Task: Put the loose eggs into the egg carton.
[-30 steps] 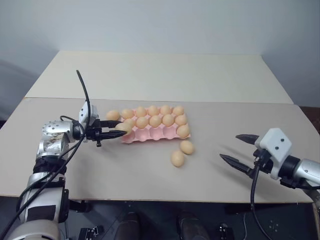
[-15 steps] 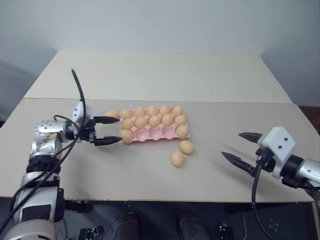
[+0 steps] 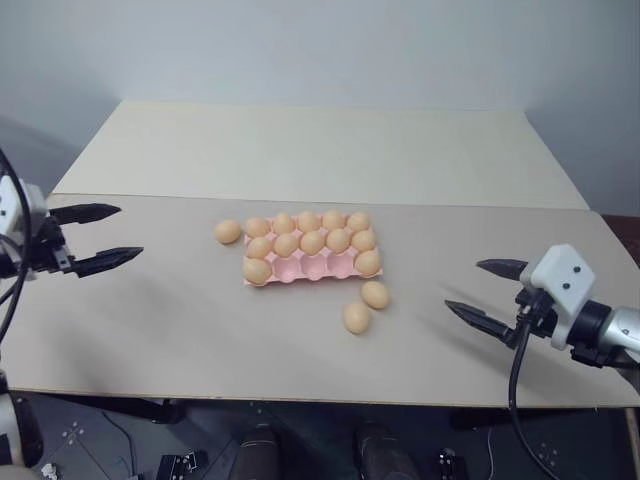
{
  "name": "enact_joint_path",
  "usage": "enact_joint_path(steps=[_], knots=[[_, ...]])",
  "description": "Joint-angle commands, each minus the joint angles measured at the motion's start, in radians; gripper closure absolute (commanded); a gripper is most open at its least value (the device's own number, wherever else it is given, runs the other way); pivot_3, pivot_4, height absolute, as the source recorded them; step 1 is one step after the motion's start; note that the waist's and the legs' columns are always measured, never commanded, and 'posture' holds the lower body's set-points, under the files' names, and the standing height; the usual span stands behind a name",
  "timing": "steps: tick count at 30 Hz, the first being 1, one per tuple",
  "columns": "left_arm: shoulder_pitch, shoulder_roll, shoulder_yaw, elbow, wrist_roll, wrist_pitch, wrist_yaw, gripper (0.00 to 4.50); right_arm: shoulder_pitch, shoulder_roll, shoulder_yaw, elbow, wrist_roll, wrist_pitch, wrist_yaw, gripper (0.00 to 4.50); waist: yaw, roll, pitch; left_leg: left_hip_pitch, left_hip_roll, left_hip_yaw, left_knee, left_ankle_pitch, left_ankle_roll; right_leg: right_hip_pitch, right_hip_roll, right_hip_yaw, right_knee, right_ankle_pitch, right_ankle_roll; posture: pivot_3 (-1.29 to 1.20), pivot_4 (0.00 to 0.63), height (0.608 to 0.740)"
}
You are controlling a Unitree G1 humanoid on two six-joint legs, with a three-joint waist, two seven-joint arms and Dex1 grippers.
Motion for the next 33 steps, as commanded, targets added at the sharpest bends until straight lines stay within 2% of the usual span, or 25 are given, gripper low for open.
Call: enact_joint_path(steps=[1,15,26,33], knots=[[0.016,0.032,0.045,0.002,-0.024,-0.025,0.005,0.02,-0.025,-0.018,-0.008,-0.001,0.0,-0.021,0.009,0.0,0.001,0.0,0.0,0.0,0.0,0.0,0.0,0.0,0.0,0.0,0.0,0.0,0.0,0.0,0.0,0.0,0.15,0.74],[-0.025,-0.022,0.023,0.045,-0.009,-0.055,0.03,0.02,-0.017,-0.023,-0.016,-0.009,-0.001,-0.015,0.024,0.0,-0.001,0.0,0.0,0.0,0.0,0.0,0.0,0.0,0.0,0.0,0.0,0.0,0.0,0.0,0.0,0.0,0.15,0.74],[-0.244,-0.259,-0.101,0.262,0.088,-0.161,0.135,0.02,-0.038,-0.017,-0.004,-0.03,0.004,-0.004,0.001,0.0,0.005,-0.001,0.0,-0.001,-0.001,0.0,0.001,0.0,0.0,0.0,0.0,0.0,0.0,0.0,0.0,0.0,0.15,0.74],[-0.345,-0.34,-0.156,0.441,0.206,-0.273,0.346,0.02,0.031,-0.007,-0.055,-0.076,0.007,0.01,-0.015,0.0,-0.002,-0.001,0.0,-0.001,-0.001,-0.001,0.0,0.0,0.0,0.0,0.0,0.0,0.001,0.0,0.0,0.0,0.15,0.74]])
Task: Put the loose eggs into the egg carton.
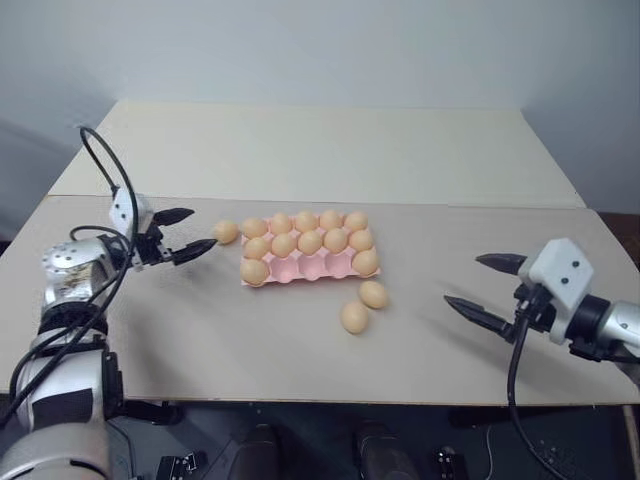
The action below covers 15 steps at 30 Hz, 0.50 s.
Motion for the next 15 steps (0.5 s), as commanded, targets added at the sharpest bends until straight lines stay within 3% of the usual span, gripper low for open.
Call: enact_joint_path(steps=[1,15], knots=[[-0.043,-0.004,-0.009,0.05,0.039,-0.05,0.086,0.02,0.02,0.003,-0.057,-0.052,0.009,0.006,-0.017,0.0,-0.001,0.0,0.0,0.0,0.0,0.0,0.0,0.0,0.0,0.0,0.0,0.0,0.0,0.0,0.0,0.0,0.15,0.74],[-0.096,-0.088,-0.051,0.13,0.146,-0.07,0.286,0.02,0.028,0.013,-0.058,-0.05,0.007,0.001,-0.045,0.0,0.004,0.0,0.0,0.0,0.0,0.0,0.0,0.0,0.0,0.0,0.0,0.0,0.0,0.0,0.0,0.0,0.15,0.74]])
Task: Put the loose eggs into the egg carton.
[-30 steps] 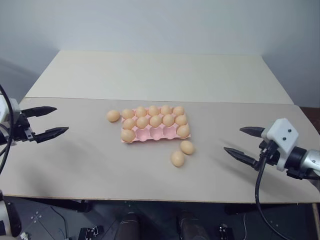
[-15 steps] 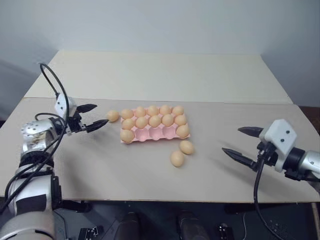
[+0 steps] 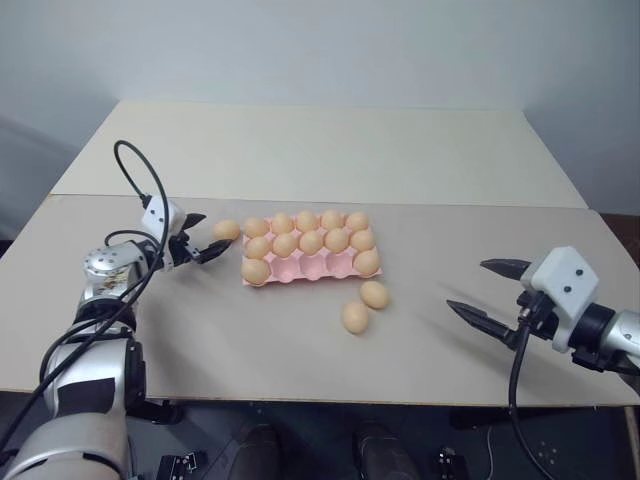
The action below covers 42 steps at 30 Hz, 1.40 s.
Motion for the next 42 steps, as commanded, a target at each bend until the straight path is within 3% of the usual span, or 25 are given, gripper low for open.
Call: enact_joint_path(steps=[1,11,14,20,22,31,37,42], knots=[[-0.051,-0.004,-0.014,0.015,0.033,-0.015,0.075,0.02,-0.013,0.002,-0.033,-0.006,0.005,-0.008,-0.009,0.0,0.0,0.0,0.0,0.0,0.0,0.0,0.0,0.0,0.0,0.0,0.0,0.0,0.0,0.0,0.0,0.0,0.15,0.74],[-0.087,-0.05,-0.028,0.051,0.076,0.015,0.146,0.02,-0.007,0.002,-0.035,-0.002,-0.001,-0.011,-0.012,0.0,0.0,0.0,0.0,0.0,0.0,0.0,0.0,0.0,0.0,0.0,0.0,0.0,0.0,0.0,0.0,0.0,0.15,0.74],[-0.085,-0.046,-0.037,0.055,0.092,0.028,0.153,0.59,-0.001,0.003,-0.037,-0.004,-0.005,-0.009,-0.016,0.0,-0.001,0.0,0.0,0.0,0.0,0.0,0.0,0.0,0.0,0.0,0.0,0.0,0.0,0.0,0.0,0.0,0.15,0.74],[-0.069,-0.038,-0.031,0.053,0.097,0.023,0.147,2.59,0.01,0.003,-0.026,-0.002,-0.013,-0.013,-0.021,0.0,0.0,0.0,0.0,0.0,0.0,0.0,0.0,0.0,0.0,0.0,0.0,0.0,0.0,0.0,0.0,0.0,0.15,0.74],[-0.064,-0.035,-0.029,0.051,0.093,0.028,0.128,2.84,0.002,0.002,-0.02,0.003,-0.012,-0.012,-0.021,0.0,0.0,0.0,0.0,0.0,0.0,0.0,0.0,0.0,0.0,0.0,0.0,0.0,0.0,0.0,0.0,0.0,0.15,0.74],[-0.053,0.001,0.057,0.021,0.0,0.027,0.023,2.84,-0.005,0.002,-0.019,0.006,-0.017,-0.011,-0.016,0.0,-0.003,0.0,0.0,0.0,0.0,0.0,0.0,0.0,0.0,0.0,0.0,0.0,0.0,0.0,0.0,0.0,0.15,0.74],[-0.021,0.052,0.136,-0.097,-0.166,0.135,-0.351,2.84,0.004,0.012,-0.019,0.003,-0.022,-0.015,-0.023,0.0,-0.003,0.0,0.0,0.0,0.0,0.0,0.0,0.0,0.0,0.0,0.0,0.0,0.001,0.0,0.0,0.0,0.15,0.74],[0.033,0.056,0.122,-0.262,-0.237,0.233,-0.514,2.84,-0.005,0.022,-0.006,0.004,-0.027,-0.017,-0.033,0.0,-0.002,0.0,0.0,0.0,0.0,0.0,0.0,0.0,0.0,0.0,0.0,0.0,0.001,0.0,0.0,0.0,0.15,0.74]])
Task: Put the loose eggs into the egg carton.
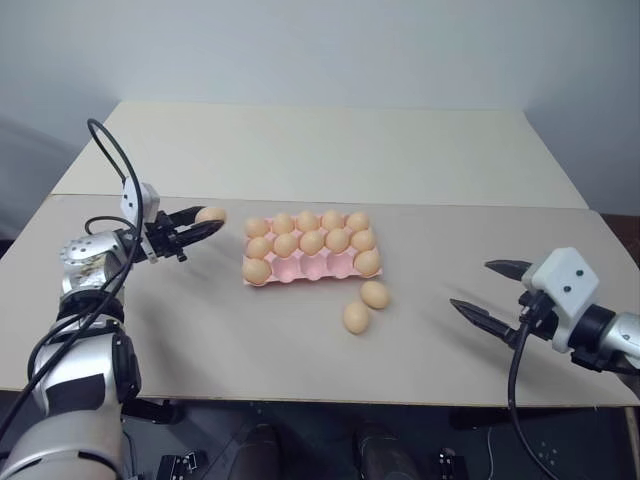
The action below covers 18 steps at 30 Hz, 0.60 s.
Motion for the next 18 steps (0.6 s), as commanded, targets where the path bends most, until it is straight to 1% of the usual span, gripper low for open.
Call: enact_joint_path(steps=[1,5,9,18], knots=[[0.02,0.009,-0.011,-0.124,-0.048,0.047,-0.084,2.84,-0.013,0.008,-0.007,-0.014,-0.004,-0.016,-0.013,0.0,0.0,0.0,0.0,0.0,0.0,0.0,0.0,0.0,0.0,0.0,0.0,0.0,0.0,0.0,0.0,0.0,0.15,0.74],[0.034,-0.019,-0.068,-0.209,-0.054,0.099,-0.151,2.84,-0.007,0.013,-0.008,-0.017,-0.006,-0.02,-0.017,0.0,0.002,0.0,0.0,0.0,0.0,0.0,0.0,0.0,0.0,0.0,0.0,0.0,0.0,0.0,0.0,0.0,0.15,0.74],[0.057,-0.052,-0.171,-0.273,-0.054,0.101,-0.175,2.84,0.0,0.013,-0.017,-0.021,-0.007,-0.018,-0.02,0.0,0.001,0.0,0.0,0.0,0.0,0.0,0.0,0.0,0.0,0.0,0.0,0.0,0.0,0.0,0.0,0.0,0.15,0.74],[0.011,-0.12,-0.219,-0.2,-0.019,0.035,-0.161,2.84,0.032,0.018,-0.053,-0.048,-0.004,-0.005,-0.024,0.0,0.0,0.0,0.0,0.0,0.0,0.0,0.0,0.0,0.0,0.0,0.0,0.0,0.0,0.0,0.0,0.0,0.15,0.74]])
